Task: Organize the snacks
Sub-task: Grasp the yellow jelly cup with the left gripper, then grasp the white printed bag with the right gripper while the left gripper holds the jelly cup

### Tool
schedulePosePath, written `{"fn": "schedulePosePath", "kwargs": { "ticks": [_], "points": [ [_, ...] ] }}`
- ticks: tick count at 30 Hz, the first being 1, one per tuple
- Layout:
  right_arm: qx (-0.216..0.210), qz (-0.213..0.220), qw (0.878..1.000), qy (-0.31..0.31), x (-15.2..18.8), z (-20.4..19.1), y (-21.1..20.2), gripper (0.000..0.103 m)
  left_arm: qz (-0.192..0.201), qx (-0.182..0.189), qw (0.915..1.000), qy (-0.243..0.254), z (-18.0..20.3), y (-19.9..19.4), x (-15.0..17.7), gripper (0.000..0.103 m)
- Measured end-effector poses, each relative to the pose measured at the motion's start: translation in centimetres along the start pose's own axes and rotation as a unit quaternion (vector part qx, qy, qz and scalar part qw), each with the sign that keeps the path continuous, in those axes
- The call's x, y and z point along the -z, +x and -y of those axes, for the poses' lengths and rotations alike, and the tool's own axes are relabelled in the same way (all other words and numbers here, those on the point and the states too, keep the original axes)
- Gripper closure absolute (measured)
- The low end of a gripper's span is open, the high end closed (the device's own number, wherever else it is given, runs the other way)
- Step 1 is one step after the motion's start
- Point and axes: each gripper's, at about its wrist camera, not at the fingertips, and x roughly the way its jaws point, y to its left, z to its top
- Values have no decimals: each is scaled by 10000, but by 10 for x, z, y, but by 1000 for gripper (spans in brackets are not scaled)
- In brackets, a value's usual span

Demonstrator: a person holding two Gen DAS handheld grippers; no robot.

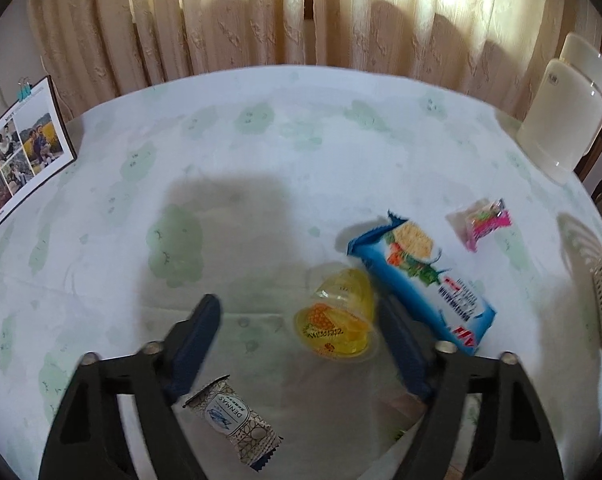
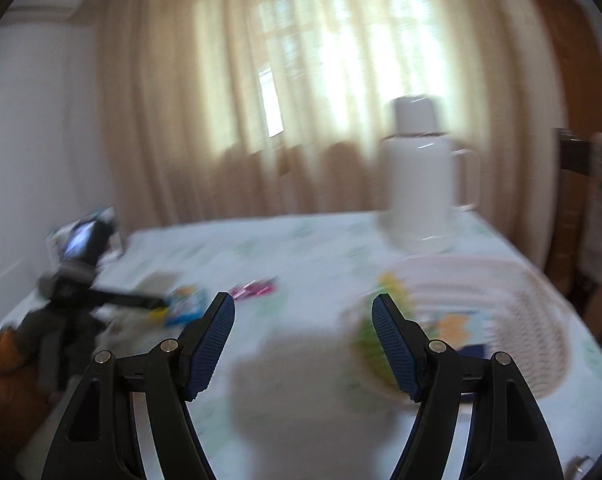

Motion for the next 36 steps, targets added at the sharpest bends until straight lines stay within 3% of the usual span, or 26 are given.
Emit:
{"fn": "schedulePosePath", "kwargs": {
  "ticks": [6,13,19,26,29,34,36],
  "points": [
    [-345,-476,9979,-287,11,-19,16,31,13,60,9999,102,3,1,3,62],
    [-453,-660,9961,-382,18,-21,21,31,126,37,9997,-203,-12,-16,1,63],
    [-443,-756,9951,-457,18,-24,27,31,606,-127,9976,-323,-19,-56,-2,63],
    [-646,-930,9917,-603,20,-35,31,31,955,-74,9947,-363,-25,-92,10,63],
    [-763,-1108,9865,-930,26,-56,33,31,956,-61,9947,-379,-25,-94,14,63],
    [-1057,-1534,9680,-1680,37,-103,48,31,922,15,9948,-427,-31,-100,19,63],
    [-1320,-1753,9634,-1539,35,-110,60,31,944,34,9946,-428,-33,-103,21,63]
  ]
}}
